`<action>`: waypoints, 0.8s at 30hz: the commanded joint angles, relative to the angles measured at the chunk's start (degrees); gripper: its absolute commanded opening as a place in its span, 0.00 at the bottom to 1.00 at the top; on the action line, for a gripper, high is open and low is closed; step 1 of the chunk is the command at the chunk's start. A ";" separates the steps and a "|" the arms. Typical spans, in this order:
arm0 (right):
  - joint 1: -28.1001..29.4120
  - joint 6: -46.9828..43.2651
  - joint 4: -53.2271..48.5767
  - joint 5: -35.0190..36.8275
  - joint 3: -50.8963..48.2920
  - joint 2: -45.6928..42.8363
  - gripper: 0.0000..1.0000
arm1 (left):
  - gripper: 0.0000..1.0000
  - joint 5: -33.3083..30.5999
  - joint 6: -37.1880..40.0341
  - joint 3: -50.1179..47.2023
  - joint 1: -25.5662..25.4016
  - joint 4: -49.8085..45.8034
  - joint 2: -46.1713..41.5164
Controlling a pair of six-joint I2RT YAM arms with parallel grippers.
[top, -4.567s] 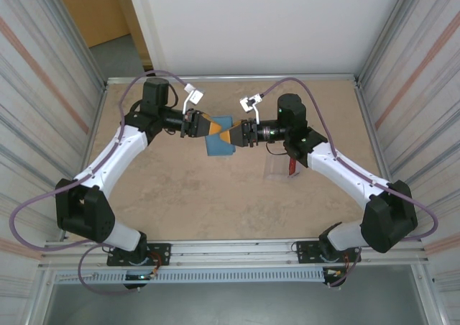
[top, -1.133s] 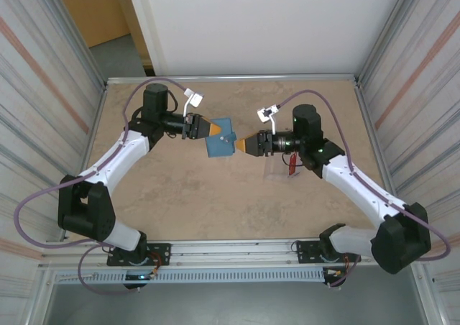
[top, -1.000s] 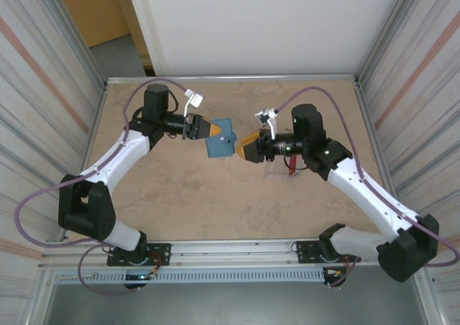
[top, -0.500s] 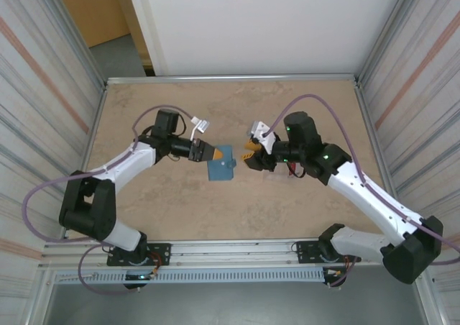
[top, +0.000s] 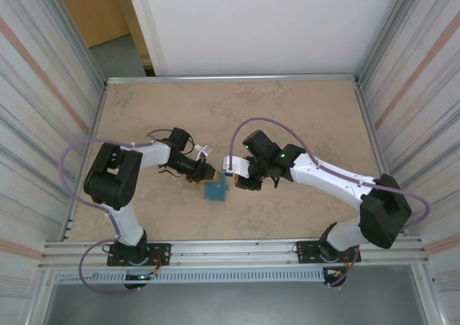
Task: Put the credit cards into the card holder
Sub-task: Close the button on the card holder.
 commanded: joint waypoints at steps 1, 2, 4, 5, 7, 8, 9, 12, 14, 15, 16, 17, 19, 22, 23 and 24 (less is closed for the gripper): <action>0.17 -3.06 0.48 2.13 -0.05 3.55 0.13 | 0.00 -7.37 3.35 3.14 -0.27 -5.16 1.09; 0.20 -3.22 0.85 2.38 -0.05 4.86 0.14 | 0.00 -9.76 3.48 3.54 -0.31 -5.79 1.79; 0.26 -3.37 2.44 1.94 -0.19 6.94 0.15 | 0.01 -10.50 1.98 3.86 -0.23 -5.87 3.46; 0.47 -3.32 3.42 1.56 -0.22 7.93 0.15 | 0.02 -9.62 1.27 4.12 -0.25 -5.66 4.27; 1.18 -3.25 5.66 1.73 -0.65 9.38 0.18 | 0.04 -9.34 0.47 4.83 -0.45 -5.97 5.35; 1.55 -3.11 7.24 2.15 -0.93 10.06 0.19 | 0.04 -9.58 0.62 5.24 -0.44 -6.34 5.84; 1.69 -2.46 8.44 2.09 -1.11 10.79 0.20 | 0.04 -9.77 0.68 5.64 -0.45 -6.60 6.21; 1.94 0.71 10.72 0.62 -1.43 12.35 0.22 | 0.04 -9.47 0.56 5.85 -0.35 -6.45 6.58; 2.32 2.23 13.32 1.57 -2.69 13.17 0.23 | 0.03 -8.55 -0.08 5.39 -0.38 -5.64 6.50; 2.49 2.61 14.43 2.17 -3.21 13.61 0.23 | 0.03 -8.23 -0.47 5.03 -0.34 -5.11 6.50; 2.63 3.02 15.08 2.37 -3.32 14.02 0.22 | 0.03 -7.99 -0.80 4.68 -0.34 -4.63 6.51; 2.64 3.54 15.53 2.48 -3.14 14.70 0.22 | 0.03 -7.77 -1.16 4.34 -0.34 -4.08 6.67; 2.67 4.14 16.56 2.25 -2.87 15.52 0.21 | 0.03 -7.49 -1.72 4.21 -0.34 -3.57 7.16; 2.68 5.26 18.64 2.03 -2.61 16.15 0.18 | 0.03 -7.40 -1.65 4.98 -0.35 -4.16 8.18; 2.72 5.66 19.22 1.62 -2.53 16.37 0.16 | 0.03 -7.27 -1.60 5.22 -0.34 -4.24 8.38; 2.71 6.27 19.55 1.06 -2.27 16.74 0.15 | 0.03 -7.07 -1.79 5.28 -0.25 -4.20 8.55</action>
